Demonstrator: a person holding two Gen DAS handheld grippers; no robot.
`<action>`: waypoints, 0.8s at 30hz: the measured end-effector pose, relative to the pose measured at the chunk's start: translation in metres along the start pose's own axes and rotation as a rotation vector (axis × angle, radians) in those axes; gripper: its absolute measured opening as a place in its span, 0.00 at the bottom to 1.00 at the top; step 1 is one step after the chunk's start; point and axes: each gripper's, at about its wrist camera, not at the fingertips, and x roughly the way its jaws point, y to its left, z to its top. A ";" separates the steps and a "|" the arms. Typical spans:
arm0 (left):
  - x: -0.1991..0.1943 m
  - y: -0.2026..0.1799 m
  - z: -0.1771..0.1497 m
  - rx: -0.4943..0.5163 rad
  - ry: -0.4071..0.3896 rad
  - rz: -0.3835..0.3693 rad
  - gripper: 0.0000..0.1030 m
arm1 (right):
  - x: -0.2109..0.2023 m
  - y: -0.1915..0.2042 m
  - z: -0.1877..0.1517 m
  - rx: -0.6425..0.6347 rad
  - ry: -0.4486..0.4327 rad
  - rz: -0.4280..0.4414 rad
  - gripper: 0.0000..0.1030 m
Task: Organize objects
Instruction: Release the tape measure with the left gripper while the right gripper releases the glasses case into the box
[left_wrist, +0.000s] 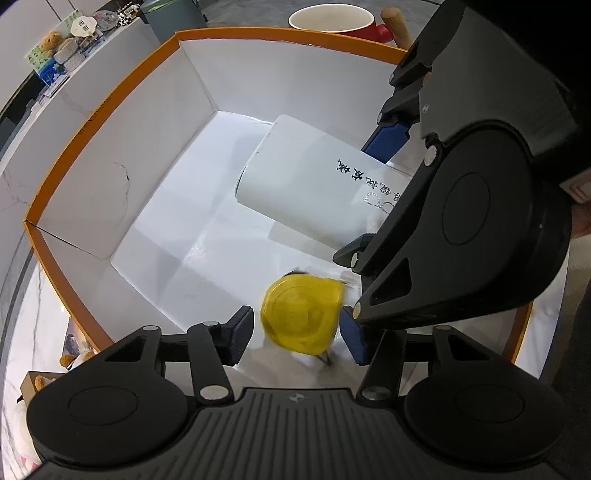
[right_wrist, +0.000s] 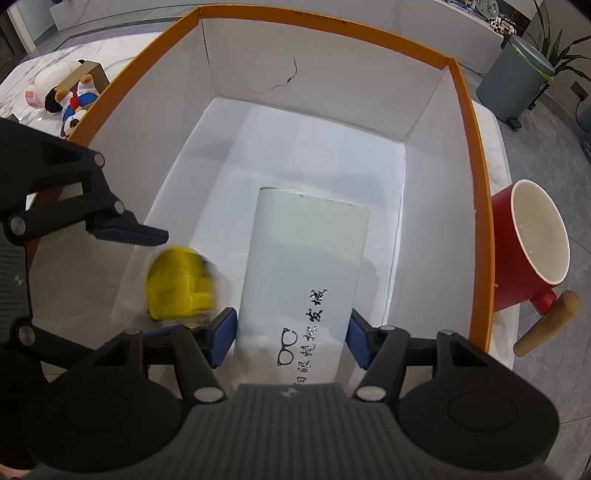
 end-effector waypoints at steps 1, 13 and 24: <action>0.000 0.000 0.000 -0.002 -0.001 0.000 0.62 | 0.001 0.000 0.000 0.000 0.000 -0.001 0.63; -0.014 -0.003 0.001 -0.017 -0.019 0.018 0.61 | -0.008 -0.003 0.001 -0.010 -0.011 -0.002 0.63; -0.042 0.005 -0.004 -0.046 -0.070 0.034 0.62 | -0.039 0.008 0.007 -0.037 -0.057 -0.036 0.66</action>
